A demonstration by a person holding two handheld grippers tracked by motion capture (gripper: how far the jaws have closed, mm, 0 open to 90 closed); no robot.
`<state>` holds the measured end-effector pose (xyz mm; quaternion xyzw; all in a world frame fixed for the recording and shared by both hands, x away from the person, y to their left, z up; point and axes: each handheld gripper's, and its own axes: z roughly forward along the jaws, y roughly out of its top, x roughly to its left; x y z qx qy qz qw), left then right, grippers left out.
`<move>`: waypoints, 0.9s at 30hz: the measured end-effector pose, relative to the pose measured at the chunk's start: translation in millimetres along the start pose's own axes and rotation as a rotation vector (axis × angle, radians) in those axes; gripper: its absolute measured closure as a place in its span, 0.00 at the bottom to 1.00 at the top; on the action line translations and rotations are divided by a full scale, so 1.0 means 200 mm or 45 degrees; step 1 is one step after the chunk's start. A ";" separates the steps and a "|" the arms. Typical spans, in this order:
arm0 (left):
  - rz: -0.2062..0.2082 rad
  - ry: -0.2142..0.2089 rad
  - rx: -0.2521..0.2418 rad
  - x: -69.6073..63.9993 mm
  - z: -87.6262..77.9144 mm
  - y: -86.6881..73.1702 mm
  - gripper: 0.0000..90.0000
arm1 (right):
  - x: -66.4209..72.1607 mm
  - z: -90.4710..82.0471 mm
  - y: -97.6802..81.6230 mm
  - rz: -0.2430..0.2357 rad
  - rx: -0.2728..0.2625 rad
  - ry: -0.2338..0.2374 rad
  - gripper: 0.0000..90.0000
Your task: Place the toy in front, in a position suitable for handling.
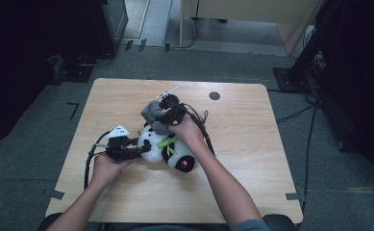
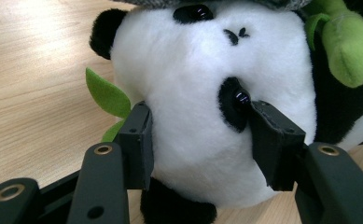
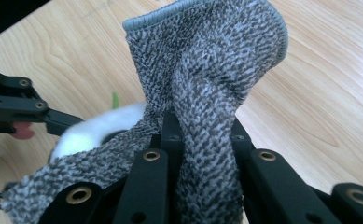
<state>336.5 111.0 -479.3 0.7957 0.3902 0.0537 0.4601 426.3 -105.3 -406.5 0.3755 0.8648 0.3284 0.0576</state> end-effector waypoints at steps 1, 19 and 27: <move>0.003 0.000 0.002 0.00 0.00 0.00 0.51 | -0.01 0.00 0.00 0.002 0.005 0.010 0.86; -0.010 -0.005 -0.005 0.00 0.00 0.00 0.53 | -0.19 -0.02 -0.08 0.125 0.110 -0.033 0.87; -0.008 -0.005 -0.001 0.00 0.00 0.00 0.54 | -0.28 -0.08 -0.12 0.181 0.082 -0.076 0.87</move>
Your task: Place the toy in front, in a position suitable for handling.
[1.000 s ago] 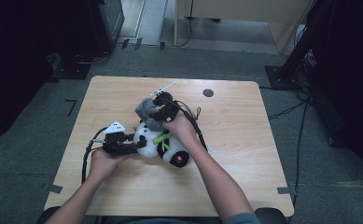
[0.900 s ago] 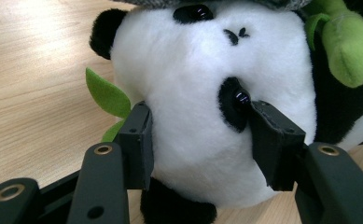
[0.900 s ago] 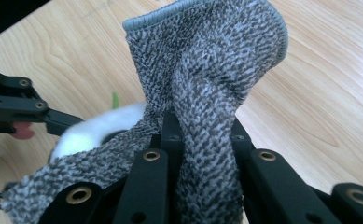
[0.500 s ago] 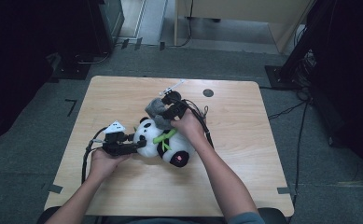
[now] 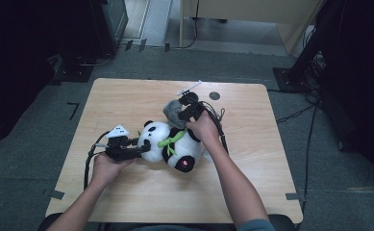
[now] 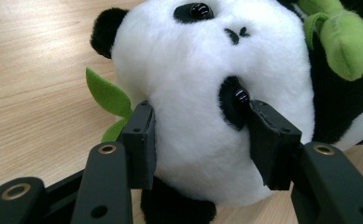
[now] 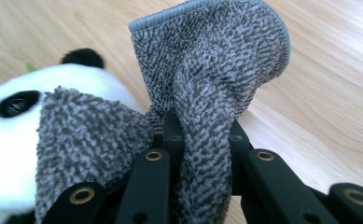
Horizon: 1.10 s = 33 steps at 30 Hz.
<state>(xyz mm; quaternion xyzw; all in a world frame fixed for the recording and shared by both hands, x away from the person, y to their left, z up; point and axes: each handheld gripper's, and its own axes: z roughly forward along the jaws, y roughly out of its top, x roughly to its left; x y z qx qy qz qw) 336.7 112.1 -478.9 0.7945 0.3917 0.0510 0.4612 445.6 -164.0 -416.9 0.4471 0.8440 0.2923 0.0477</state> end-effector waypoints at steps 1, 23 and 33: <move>-0.001 0.000 0.001 0.00 0.00 0.00 0.54 | -0.02 -0.01 -0.01 0.008 -0.005 -0.011 0.87; -0.013 0.033 0.000 -0.02 0.00 0.01 0.59 | 0.35 -0.06 0.11 -0.136 -0.167 0.223 0.86; -0.026 0.047 0.002 -0.02 0.01 0.02 0.62 | 0.30 0.03 0.03 -0.097 -0.104 0.155 0.86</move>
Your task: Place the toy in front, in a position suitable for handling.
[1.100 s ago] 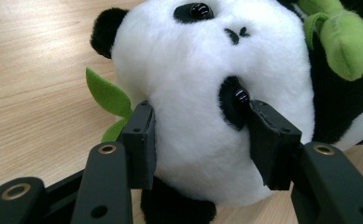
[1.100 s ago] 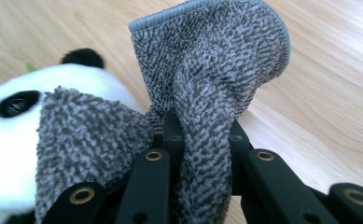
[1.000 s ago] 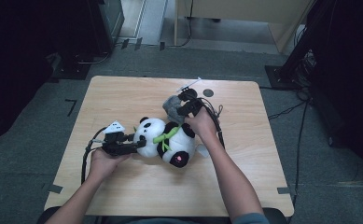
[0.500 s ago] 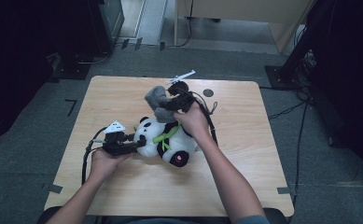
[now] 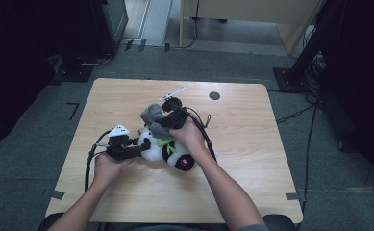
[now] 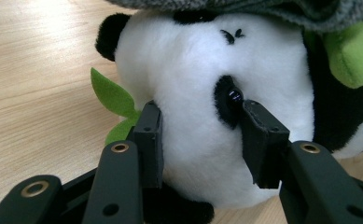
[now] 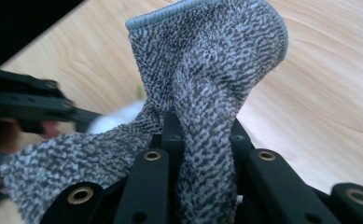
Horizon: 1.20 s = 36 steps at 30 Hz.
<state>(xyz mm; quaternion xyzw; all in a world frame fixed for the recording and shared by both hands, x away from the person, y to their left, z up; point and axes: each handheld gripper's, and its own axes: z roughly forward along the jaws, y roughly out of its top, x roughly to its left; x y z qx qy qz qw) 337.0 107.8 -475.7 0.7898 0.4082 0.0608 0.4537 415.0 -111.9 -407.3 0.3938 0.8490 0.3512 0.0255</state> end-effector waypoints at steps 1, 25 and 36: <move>0.000 0.000 0.000 0.00 0.00 0.00 0.62 | -0.01 -0.01 0.00 -0.014 0.004 -0.022 0.86; 0.005 -0.011 -0.007 0.01 0.00 0.00 0.62 | -0.21 -0.16 -0.08 -0.005 0.040 -0.178 0.86; 0.014 -0.006 -0.025 0.00 -0.01 0.00 0.63 | -0.33 -0.27 -0.14 0.076 0.027 -0.232 0.86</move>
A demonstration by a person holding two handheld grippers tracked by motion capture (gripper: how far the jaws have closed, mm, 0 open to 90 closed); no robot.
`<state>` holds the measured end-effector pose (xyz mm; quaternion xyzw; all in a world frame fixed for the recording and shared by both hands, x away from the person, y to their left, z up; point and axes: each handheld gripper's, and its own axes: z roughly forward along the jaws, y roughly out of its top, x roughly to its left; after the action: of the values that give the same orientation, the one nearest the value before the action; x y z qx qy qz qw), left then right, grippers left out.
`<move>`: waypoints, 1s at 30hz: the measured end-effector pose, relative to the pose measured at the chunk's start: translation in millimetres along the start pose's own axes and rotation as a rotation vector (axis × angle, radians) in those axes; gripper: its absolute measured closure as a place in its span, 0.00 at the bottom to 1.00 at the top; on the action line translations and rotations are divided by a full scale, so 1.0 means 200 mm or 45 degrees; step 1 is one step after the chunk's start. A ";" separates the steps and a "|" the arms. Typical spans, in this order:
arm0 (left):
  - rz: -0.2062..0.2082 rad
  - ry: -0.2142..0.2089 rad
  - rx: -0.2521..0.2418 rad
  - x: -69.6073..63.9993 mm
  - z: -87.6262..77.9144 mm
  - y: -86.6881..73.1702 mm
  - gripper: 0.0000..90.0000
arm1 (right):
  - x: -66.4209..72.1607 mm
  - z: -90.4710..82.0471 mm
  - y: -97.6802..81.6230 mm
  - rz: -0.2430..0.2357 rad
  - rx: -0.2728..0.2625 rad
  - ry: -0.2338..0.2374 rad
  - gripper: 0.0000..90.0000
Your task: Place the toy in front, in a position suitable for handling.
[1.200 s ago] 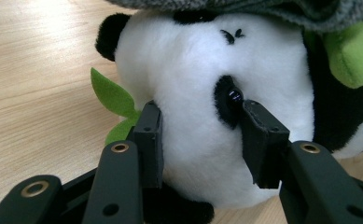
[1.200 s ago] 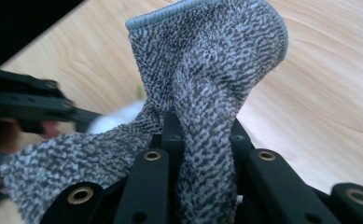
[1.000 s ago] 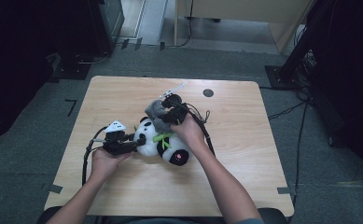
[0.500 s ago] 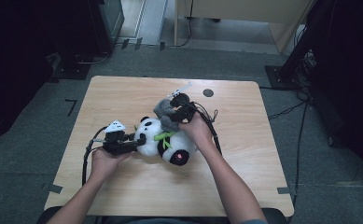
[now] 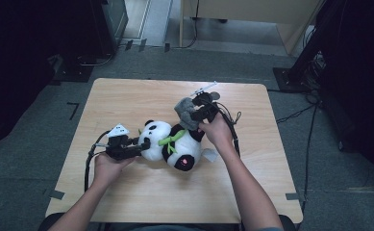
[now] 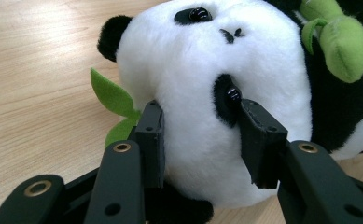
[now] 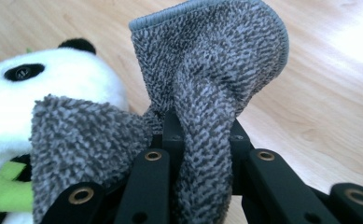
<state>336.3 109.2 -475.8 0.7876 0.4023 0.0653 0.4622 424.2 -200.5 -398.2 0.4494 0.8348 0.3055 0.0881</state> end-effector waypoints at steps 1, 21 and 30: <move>-0.001 0.003 -0.001 0.00 0.00 0.00 0.63 | -0.01 -0.01 0.00 0.006 -0.015 -0.003 0.86; -0.001 0.013 -0.019 0.00 0.00 0.00 0.62 | 0.35 -0.08 0.14 -0.123 -0.215 0.275 0.86; -0.002 -0.017 -0.042 0.02 0.00 -0.01 0.56 | 0.50 0.12 0.08 -0.206 -0.081 0.347 0.86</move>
<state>336.9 112.6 -478.5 0.7801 0.3985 0.0665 0.4777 388.3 -103.6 -395.8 0.3319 0.8625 0.3819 0.0124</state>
